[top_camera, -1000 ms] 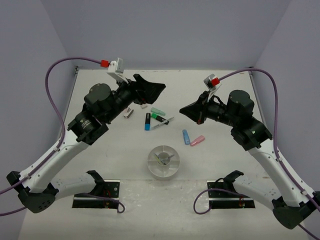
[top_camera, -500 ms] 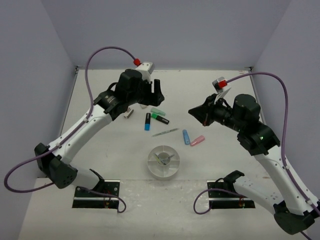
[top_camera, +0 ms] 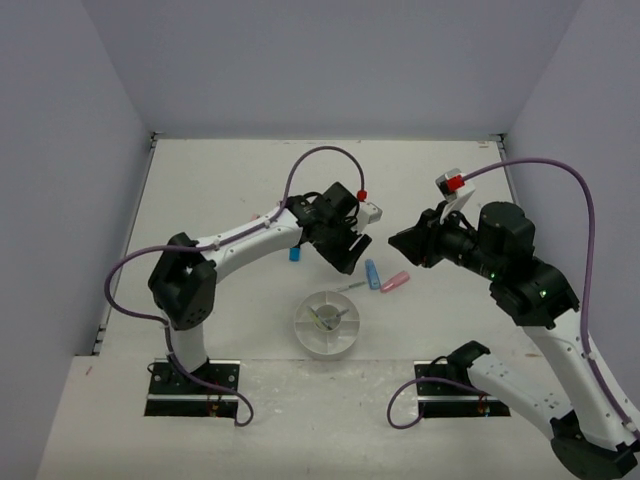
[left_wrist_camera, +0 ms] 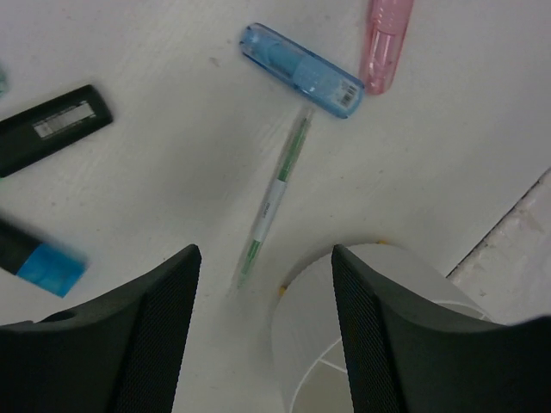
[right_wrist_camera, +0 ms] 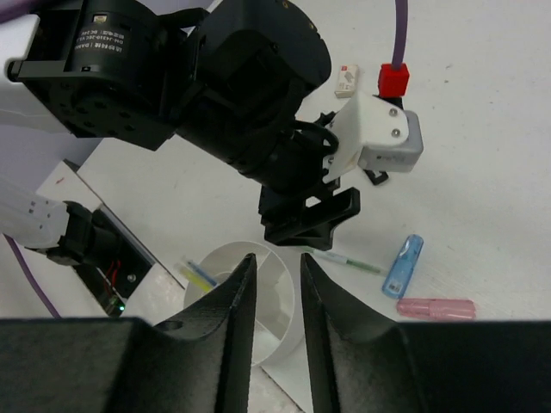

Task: Sort the stationery into containers
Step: Pick up the pen from the center of the board.

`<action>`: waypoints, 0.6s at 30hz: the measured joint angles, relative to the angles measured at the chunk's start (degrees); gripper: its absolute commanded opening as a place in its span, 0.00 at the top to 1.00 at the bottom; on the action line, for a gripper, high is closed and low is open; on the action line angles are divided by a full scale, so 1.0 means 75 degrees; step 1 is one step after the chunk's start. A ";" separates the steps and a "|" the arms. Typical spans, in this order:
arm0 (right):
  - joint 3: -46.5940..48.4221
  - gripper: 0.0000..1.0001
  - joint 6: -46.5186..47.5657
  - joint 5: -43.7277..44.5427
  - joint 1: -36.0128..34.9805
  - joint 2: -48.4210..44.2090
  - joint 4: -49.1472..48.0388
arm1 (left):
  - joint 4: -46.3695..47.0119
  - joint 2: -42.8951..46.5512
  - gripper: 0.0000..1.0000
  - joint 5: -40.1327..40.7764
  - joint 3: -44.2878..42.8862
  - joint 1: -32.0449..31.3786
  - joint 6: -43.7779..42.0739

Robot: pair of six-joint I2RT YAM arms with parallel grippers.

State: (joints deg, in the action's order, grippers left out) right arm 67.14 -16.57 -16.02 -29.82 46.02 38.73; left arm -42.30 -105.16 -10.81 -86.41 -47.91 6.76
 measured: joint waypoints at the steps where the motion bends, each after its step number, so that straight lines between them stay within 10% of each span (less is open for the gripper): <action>1: -0.0006 0.69 0.0004 0.0030 0.0000 -0.0046 0.0052 | 0.0004 -0.0066 0.35 -0.0090 0.0002 -0.0072 -0.0068; 18: -0.0519 0.68 0.0027 0.0451 0.0030 -0.0553 0.0158 | 0.0005 -0.1652 0.36 -0.0348 -0.0221 -0.0776 -0.0600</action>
State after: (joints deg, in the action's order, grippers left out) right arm 63.25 -16.37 -12.64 -29.60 41.87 39.92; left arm -42.26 -117.56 -13.42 -88.06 -53.73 2.26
